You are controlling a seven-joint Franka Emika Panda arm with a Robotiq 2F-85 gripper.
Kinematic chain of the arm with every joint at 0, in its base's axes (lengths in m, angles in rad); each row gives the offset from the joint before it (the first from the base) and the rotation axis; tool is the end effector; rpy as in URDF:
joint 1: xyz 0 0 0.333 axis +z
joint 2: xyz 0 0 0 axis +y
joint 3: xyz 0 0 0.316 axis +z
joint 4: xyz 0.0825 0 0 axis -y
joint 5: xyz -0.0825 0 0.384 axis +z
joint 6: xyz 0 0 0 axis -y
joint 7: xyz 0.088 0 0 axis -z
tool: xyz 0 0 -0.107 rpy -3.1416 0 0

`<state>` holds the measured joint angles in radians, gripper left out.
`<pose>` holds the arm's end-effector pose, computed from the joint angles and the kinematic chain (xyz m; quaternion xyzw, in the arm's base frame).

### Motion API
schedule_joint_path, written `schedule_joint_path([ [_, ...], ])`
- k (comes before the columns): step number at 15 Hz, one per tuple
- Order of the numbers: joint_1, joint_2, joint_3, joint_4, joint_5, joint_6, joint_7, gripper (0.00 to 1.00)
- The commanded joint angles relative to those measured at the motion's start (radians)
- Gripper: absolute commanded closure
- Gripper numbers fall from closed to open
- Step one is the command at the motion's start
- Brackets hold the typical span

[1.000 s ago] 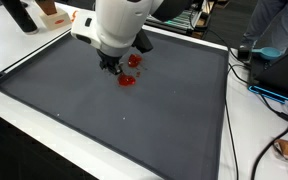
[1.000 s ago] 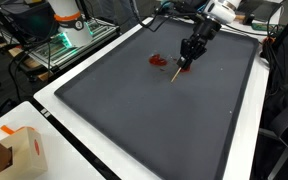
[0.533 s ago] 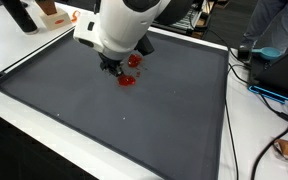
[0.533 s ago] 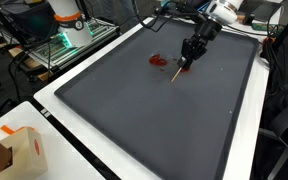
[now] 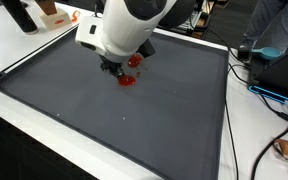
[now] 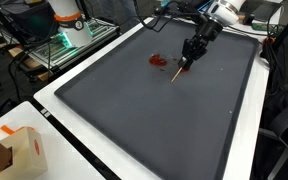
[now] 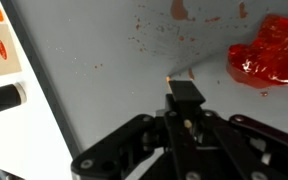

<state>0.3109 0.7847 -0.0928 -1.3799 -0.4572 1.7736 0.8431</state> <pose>0.6822 0.1241 0.2310 0.9302 -0.2015 -0.0390 0.3043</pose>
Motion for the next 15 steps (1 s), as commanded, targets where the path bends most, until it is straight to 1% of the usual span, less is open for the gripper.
schedule_joint_path([
  [1,0.004,0.029,-0.004,0.032,-0.011,-0.016,-0.025,0.97],
  [8,-0.004,0.019,0.001,0.028,-0.003,-0.012,-0.087,0.97],
  [15,-0.028,-0.019,0.009,-0.005,0.015,0.031,-0.162,0.97],
])
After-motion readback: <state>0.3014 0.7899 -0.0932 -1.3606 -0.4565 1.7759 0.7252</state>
